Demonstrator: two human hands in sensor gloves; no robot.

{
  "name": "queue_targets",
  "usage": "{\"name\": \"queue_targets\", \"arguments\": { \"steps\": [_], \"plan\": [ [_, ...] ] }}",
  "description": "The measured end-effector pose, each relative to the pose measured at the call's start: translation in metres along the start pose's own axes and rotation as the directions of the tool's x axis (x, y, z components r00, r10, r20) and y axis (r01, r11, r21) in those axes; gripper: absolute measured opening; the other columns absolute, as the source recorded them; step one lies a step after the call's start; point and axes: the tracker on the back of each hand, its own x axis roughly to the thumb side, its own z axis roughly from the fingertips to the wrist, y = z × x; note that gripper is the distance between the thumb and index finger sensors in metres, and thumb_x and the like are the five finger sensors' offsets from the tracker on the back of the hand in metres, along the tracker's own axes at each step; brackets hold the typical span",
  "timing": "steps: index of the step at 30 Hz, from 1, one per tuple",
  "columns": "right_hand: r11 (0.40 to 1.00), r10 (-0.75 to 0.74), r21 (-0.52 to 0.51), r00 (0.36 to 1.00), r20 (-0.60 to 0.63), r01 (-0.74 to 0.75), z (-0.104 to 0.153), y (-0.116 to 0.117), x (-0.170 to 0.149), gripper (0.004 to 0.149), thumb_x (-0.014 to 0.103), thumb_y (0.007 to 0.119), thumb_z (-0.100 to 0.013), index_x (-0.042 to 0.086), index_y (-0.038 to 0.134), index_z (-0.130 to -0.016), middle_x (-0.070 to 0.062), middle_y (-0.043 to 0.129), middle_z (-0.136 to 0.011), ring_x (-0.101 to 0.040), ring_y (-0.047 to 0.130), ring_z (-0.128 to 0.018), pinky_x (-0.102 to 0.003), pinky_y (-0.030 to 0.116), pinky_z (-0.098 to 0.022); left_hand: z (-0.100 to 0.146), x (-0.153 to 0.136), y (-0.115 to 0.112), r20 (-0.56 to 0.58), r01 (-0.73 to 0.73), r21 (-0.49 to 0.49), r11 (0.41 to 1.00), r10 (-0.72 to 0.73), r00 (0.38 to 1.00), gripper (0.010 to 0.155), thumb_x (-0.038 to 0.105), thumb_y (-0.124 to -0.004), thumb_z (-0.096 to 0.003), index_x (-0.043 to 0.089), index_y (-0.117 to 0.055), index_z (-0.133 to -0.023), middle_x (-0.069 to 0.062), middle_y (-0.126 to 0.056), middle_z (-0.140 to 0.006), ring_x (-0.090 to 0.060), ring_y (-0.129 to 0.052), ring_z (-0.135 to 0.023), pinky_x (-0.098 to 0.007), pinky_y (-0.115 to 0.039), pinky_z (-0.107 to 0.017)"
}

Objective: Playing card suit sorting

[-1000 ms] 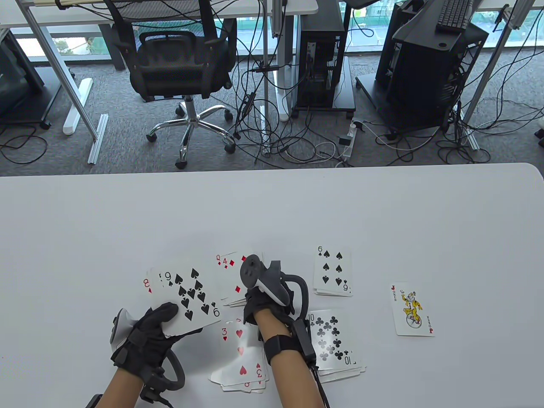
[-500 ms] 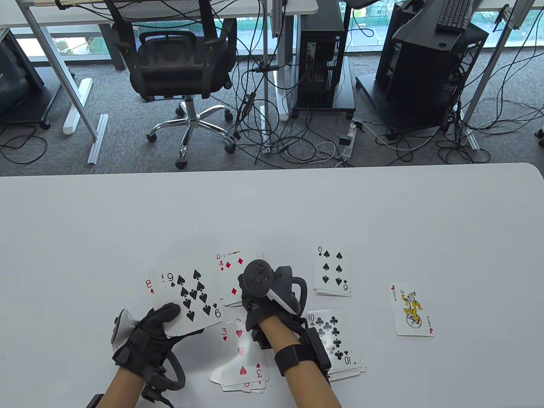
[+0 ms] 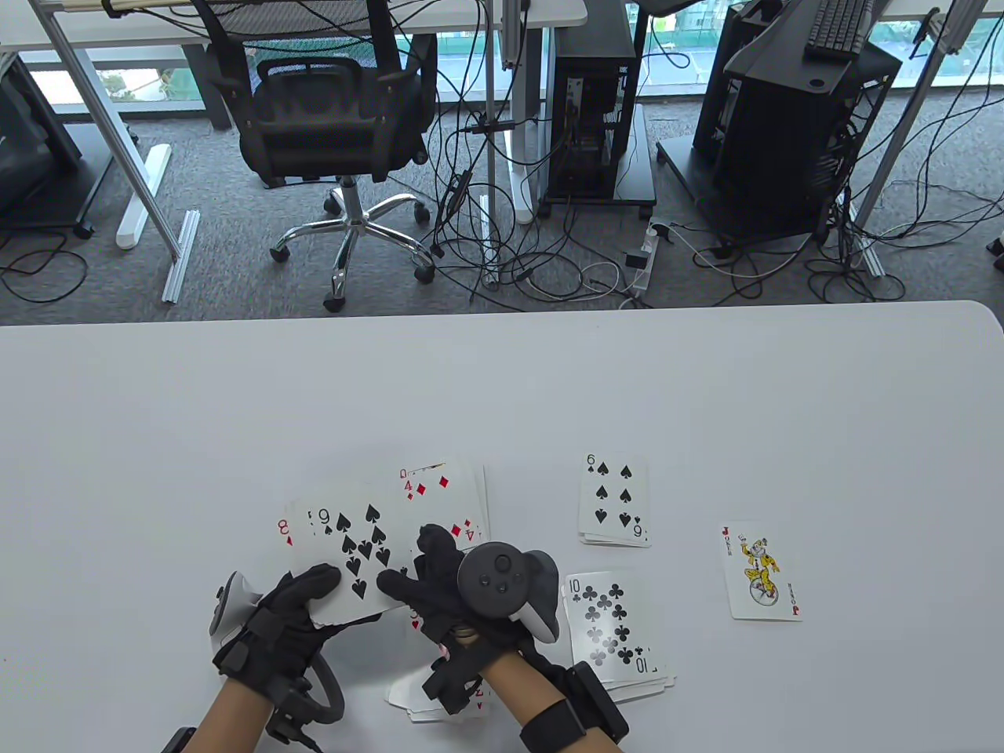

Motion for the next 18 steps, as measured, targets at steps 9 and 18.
{"name": "queue_targets", "arguments": {
  "steps": [9, 18],
  "plan": [
    [0.992, -0.104, -0.079, 0.994, -0.023, 0.102, 0.001, -0.002, -0.005, 0.046, 0.027, 0.077, -0.049, -0.012, 0.071, -0.073, -0.006, 0.092, -0.043, -0.02, 0.097, -0.02, -0.048, 0.084, -0.036, -0.002, -0.006, -0.003, -0.027, 0.002, -0.022, 1.0, -0.003, 1.0, 0.055, 0.032, -0.068, -0.0624, 0.021, -0.042, -0.109, -0.005, -0.06, -0.111, -0.033, -0.077, -0.095, -0.044, -0.079, -0.06],
    [0.99, -0.137, -0.039, 0.985, -0.101, 0.134, -0.007, -0.017, -0.017, 0.038, 0.02, 0.067, -0.053, -0.013, 0.073, -0.071, -0.008, 0.094, -0.042, -0.024, 0.099, -0.019, -0.049, 0.084, -0.035, -0.004, -0.006, -0.007, -0.024, 0.006, -0.038, 0.999, -0.007, 1.0, 0.054, 0.031, -0.069, -0.0619, 0.021, -0.044, -0.109, -0.005, -0.062, -0.11, -0.033, -0.078, -0.094, -0.044, -0.079, -0.059]
  ]
}}
